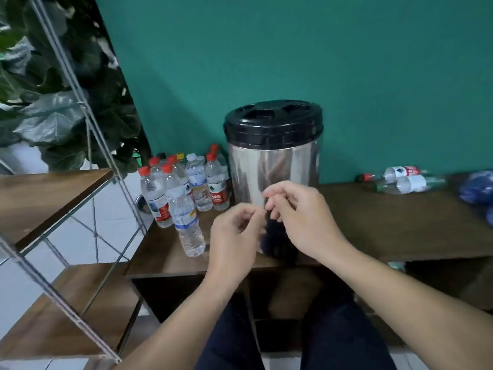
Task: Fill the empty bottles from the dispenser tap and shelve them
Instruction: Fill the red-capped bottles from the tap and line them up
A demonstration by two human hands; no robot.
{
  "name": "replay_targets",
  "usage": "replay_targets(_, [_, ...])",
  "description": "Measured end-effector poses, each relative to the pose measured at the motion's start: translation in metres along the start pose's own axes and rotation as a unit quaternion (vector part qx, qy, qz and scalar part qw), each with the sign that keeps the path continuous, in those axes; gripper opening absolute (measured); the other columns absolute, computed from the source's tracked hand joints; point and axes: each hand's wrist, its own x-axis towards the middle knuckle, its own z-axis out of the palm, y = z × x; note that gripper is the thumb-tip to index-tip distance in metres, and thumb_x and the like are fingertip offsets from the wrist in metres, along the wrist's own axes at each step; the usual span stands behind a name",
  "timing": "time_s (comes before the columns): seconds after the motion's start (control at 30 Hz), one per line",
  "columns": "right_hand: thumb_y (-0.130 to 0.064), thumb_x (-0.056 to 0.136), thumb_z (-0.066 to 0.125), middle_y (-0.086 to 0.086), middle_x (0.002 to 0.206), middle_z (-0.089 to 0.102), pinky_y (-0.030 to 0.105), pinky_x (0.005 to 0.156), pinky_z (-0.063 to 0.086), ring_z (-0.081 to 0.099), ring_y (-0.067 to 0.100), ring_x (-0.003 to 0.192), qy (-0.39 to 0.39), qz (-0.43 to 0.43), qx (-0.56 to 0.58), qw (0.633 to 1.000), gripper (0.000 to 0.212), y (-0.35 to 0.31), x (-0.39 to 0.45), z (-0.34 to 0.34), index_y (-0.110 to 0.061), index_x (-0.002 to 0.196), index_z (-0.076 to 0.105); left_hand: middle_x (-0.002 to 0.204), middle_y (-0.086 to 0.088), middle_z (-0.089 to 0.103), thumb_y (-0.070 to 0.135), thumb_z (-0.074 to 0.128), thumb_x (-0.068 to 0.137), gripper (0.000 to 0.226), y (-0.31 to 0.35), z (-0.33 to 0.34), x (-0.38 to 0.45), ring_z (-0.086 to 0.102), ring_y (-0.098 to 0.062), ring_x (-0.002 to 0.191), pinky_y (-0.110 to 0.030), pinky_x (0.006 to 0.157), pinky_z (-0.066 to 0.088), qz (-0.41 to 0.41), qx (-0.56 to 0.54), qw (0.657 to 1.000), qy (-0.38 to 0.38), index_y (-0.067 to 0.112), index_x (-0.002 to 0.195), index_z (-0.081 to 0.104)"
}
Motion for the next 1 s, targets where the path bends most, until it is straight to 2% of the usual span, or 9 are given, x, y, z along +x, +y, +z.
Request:
replay_targets(0.13, [-0.015,0.108,0.064,-0.012,0.095,0.078,0.034,0.085,0.063,0.075,0.009,0.089,0.067,0.029,-0.010,0.997,0.021,0.037,-0.003,-0.077,-0.029,0.115,0.076,0.087,-0.002,0.080,0.008,0.070,0.109,0.020,0.027,0.078,0.007,0.079,-0.023,0.084,-0.038,0.071,0.067,0.005,-0.024,0.999,-0.043,0.020,0.100,0.082])
replay_targets(0.3, [-0.022,0.107,0.069,-0.018,0.103,0.076,0.027,0.092,0.059,0.071,0.000,0.099,0.103,0.105,-0.058,0.987,0.016,0.111,0.001,-0.163,-0.033,0.117,0.076,0.093,0.003,0.080,0.007,0.069,0.110,0.019,0.033,0.184,0.028,0.079,-0.013,0.090,-0.033,0.073,0.069,-0.029,-0.033,0.996,-0.072,0.022,0.107,0.081])
replay_targets(0.4, [-0.025,0.107,0.072,-0.020,0.113,0.074,0.023,0.099,0.056,0.067,-0.005,0.106,0.092,0.157,-0.099,0.978,0.021,0.150,0.003,-0.196,-0.030,0.127,0.073,0.098,0.011,0.079,0.014,0.073,0.109,0.016,0.017,0.236,0.048,0.078,-0.007,0.094,-0.034,0.084,0.070,-0.071,-0.023,0.994,-0.086,0.027,0.111,0.079])
replay_targets(0.47, [-0.026,0.106,0.073,-0.018,0.120,0.072,0.027,0.106,0.056,0.066,-0.003,0.112,0.088,0.183,-0.126,0.971,0.029,0.178,0.008,-0.218,-0.029,0.135,0.070,0.109,0.015,0.078,0.021,0.075,0.108,0.016,-0.001,0.269,0.066,0.077,-0.004,0.103,-0.038,0.095,0.069,-0.088,0.004,0.991,-0.102,0.031,0.120,0.078])
replay_targets(0.57, [-0.028,0.105,0.075,-0.013,0.135,0.068,0.034,0.113,0.056,0.065,0.003,0.124,0.083,0.186,-0.184,0.962,0.041,0.217,0.023,-0.246,-0.028,0.145,0.065,0.124,0.018,0.072,0.029,0.076,0.108,0.027,-0.025,0.310,0.089,0.070,-0.003,0.116,-0.038,0.108,0.062,-0.113,0.034,0.985,-0.125,0.032,0.135,0.073])
replay_targets(0.67, [-0.030,0.104,0.075,-0.005,0.155,0.058,0.038,0.122,0.049,0.057,0.015,0.143,0.064,0.167,-0.283,0.942,0.056,0.252,0.047,-0.272,-0.024,0.157,0.055,0.141,0.011,0.067,0.033,0.074,0.109,0.039,-0.044,0.344,0.109,0.065,-0.007,0.124,-0.027,0.105,0.056,-0.128,0.063,0.976,-0.163,0.030,0.148,0.066])
replay_targets(0.8, [-0.029,0.104,0.075,0.003,0.170,0.041,0.045,0.131,0.032,0.039,0.025,0.158,0.012,0.145,-0.394,0.908,0.075,0.295,0.084,-0.302,-0.018,0.167,0.037,0.156,0.009,0.060,0.038,0.073,0.109,0.052,-0.063,0.386,0.137,0.061,-0.017,0.140,-0.048,0.118,0.056,-0.174,0.053,0.964,-0.193,0.034,0.158,0.057])
replay_targets(0.87, [-0.030,0.103,0.074,0.004,0.175,0.034,0.047,0.133,0.025,0.031,0.027,0.163,-0.018,0.149,-0.419,0.896,0.081,0.316,0.099,-0.312,-0.017,0.170,0.030,0.160,0.008,0.056,0.039,0.072,0.109,0.054,-0.073,0.402,0.147,0.060,-0.018,0.142,-0.051,0.118,0.056,-0.189,0.046,0.960,-0.201,0.036,0.161,0.054])
replay_targets(1.0, [-0.034,0.104,0.072,0.001,0.179,0.027,0.051,0.137,0.014,0.020,0.024,0.167,-0.026,0.152,-0.433,0.888,0.084,0.350,0.118,-0.326,-0.020,0.172,0.025,0.163,0.008,0.054,0.031,0.073,0.110,0.059,-0.087,0.429,0.159,0.064,-0.013,0.133,-0.048,0.116,0.058,-0.196,0.013,0.954,-0.228,0.037,0.163,0.050])
